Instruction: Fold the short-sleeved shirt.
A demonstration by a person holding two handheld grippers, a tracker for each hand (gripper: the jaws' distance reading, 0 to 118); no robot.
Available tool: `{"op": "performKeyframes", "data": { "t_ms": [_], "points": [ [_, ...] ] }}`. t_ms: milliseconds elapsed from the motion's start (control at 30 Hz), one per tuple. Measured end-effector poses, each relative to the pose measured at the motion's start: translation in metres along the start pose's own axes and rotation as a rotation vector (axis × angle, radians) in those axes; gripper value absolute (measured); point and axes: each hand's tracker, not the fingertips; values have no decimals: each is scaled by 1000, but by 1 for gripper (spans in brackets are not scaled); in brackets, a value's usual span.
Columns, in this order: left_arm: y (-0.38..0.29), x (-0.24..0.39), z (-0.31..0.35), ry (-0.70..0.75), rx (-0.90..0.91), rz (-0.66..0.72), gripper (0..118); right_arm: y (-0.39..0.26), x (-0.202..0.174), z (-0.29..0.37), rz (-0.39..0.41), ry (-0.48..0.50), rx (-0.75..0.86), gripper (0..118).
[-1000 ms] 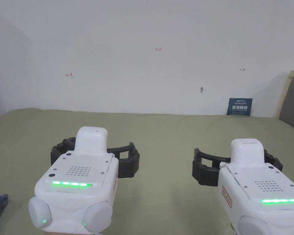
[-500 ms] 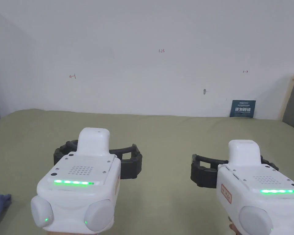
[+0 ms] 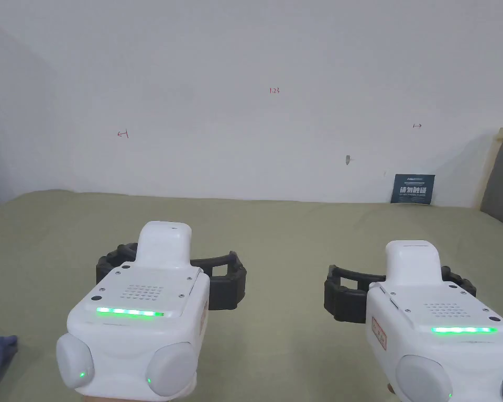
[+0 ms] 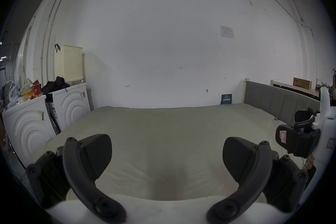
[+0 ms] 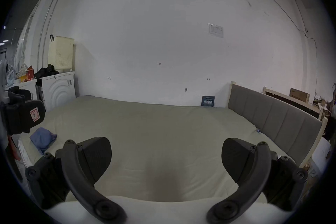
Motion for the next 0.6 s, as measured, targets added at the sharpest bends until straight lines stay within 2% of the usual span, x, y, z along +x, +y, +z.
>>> {"op": "performKeyframes", "data": {
  "t_ms": [100, 300, 600],
  "points": [
    [0, 0, 0, -2, -2, 0, 118, 1, 3, 1, -10, 25, 0, 118],
    [0, 0, 0, 3, -1, -1, 118, 0, 1, 1, 31, -20, 28, 118],
    [0, -3, 0, 6, -6, 1, 118, 3, 1, 0, 16, -35, 34, 118]
  ]
}}
